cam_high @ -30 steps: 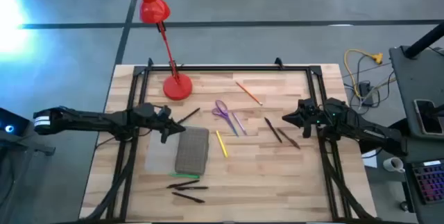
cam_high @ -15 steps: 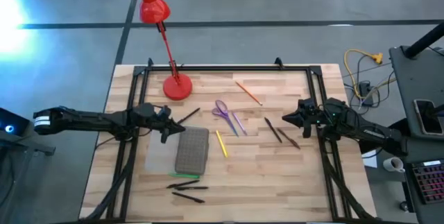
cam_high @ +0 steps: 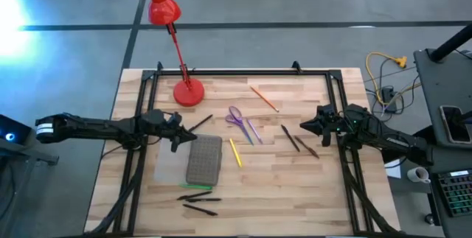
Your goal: Pick & place school supplies into a supply box
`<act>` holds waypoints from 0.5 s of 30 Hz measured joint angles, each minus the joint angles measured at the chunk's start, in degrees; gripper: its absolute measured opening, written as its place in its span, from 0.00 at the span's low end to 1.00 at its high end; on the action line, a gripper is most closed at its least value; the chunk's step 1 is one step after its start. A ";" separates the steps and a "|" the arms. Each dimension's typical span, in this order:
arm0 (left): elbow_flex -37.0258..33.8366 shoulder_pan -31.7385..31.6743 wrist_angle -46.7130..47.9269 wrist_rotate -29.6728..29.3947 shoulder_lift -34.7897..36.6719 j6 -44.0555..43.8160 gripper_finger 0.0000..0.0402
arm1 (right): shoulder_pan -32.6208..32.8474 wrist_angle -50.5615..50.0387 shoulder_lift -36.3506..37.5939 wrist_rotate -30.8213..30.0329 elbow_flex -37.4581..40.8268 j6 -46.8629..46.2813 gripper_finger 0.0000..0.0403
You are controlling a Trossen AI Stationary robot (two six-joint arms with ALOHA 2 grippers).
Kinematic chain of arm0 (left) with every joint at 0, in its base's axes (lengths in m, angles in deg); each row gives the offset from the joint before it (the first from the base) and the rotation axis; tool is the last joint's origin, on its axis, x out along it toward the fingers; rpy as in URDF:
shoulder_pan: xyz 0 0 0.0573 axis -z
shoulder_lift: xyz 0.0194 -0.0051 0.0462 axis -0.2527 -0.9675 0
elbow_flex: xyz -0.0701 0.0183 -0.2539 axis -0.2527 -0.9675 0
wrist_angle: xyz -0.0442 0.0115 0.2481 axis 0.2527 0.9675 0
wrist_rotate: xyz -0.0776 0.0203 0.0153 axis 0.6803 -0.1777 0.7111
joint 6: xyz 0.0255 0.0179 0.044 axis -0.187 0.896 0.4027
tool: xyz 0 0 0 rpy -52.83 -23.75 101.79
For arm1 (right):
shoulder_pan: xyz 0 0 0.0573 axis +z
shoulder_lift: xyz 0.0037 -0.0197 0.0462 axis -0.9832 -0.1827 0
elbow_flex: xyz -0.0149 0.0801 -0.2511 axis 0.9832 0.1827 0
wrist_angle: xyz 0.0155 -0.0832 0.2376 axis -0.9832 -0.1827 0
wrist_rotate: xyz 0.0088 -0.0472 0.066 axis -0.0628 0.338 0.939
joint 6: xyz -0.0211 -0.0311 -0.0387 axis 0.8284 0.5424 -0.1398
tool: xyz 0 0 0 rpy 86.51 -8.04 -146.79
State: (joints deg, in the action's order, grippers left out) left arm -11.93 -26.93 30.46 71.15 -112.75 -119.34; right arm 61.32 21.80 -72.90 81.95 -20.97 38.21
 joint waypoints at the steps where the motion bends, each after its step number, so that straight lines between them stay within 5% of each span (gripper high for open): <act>1: 0.00 0.00 0.00 0.02 0.00 0.00 0.00 | 0.00 0.02 0.00 0.00 0.00 0.00 0.02; 15: 0.00 0.00 0.00 0.00 -0.02 0.00 0.00 | 0.02 0.61 -0.02 -1.56 0.00 2.87 0.02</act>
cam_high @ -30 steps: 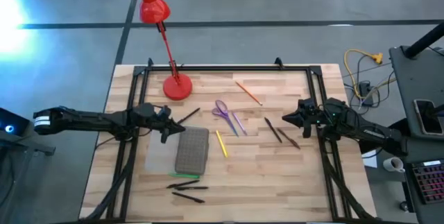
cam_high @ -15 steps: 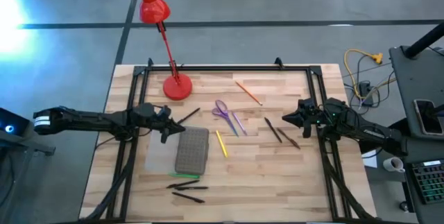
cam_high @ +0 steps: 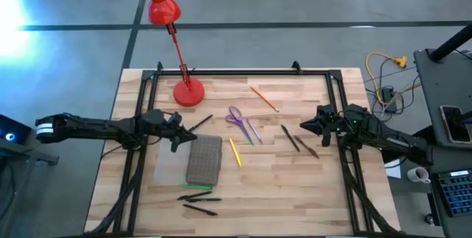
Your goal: Pick & place school supplies into a supply box
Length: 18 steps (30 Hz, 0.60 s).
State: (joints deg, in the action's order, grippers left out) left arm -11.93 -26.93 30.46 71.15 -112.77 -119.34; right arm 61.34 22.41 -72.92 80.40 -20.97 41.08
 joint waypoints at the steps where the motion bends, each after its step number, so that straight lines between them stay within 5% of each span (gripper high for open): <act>1: 0.00 0.00 0.00 0.01 0.00 0.00 0.00 | 0.00 0.99 0.00 -1.99 0.00 4.18 0.02; 5: 0.00 0.00 0.00 0.00 0.00 0.00 0.00 | 0.00 3.63 0.02 -10.18 0.00 25.05 0.02; 12: -0.01 0.00 0.00 0.01 0.00 0.00 0.00 | -0.02 4.02 0.02 -15.17 0.00 53.31 0.02; 18: 0.02 0.00 -0.02 0.00 0.00 0.00 0.00 | -0.02 3.95 0.02 -16.14 0.00 66.18 0.02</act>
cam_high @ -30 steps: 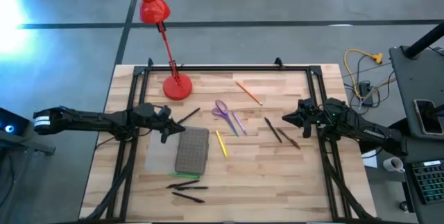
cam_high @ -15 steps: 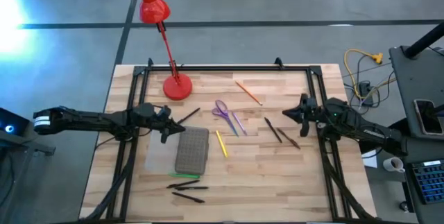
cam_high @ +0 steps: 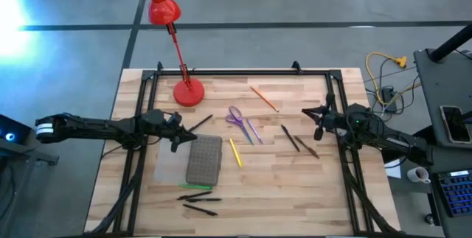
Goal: Pick & place school supplies into a supply box
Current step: Prepare the supply box
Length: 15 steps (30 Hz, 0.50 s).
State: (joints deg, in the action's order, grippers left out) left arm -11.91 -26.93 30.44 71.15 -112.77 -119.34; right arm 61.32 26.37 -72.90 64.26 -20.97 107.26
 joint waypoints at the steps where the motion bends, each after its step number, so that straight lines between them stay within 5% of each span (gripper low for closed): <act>1: -0.02 0.00 0.02 0.02 0.00 0.00 0.00 | 0.00 0.00 0.00 0.00 0.00 0.75 0.02; 5: -0.04 0.00 -0.03 -0.53 0.00 1.68 0.00 | 0.00 0.13 -0.02 0.27 0.02 0.48 0.02; 7: 0.02 0.00 -0.44 -4.78 -0.01 3.28 0.00 | 0.00 0.35 -0.09 2.88 0.51 -7.29 0.02; 12: 1.17 -0.02 -5.65 -10.24 0.14 -12.79 0.00 | 0.02 6.87 -0.09 14.11 1.38 -32.68 0.02; 15: 2.09 -0.02 -7.32 -11.12 0.06 -21.30 0.00 | 0.02 11.35 -0.37 11.41 1.49 -39.73 0.02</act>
State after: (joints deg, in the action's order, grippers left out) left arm -9.81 -26.95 23.13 60.03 -112.71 -140.64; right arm 61.34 37.72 -73.27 75.67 -19.49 67.53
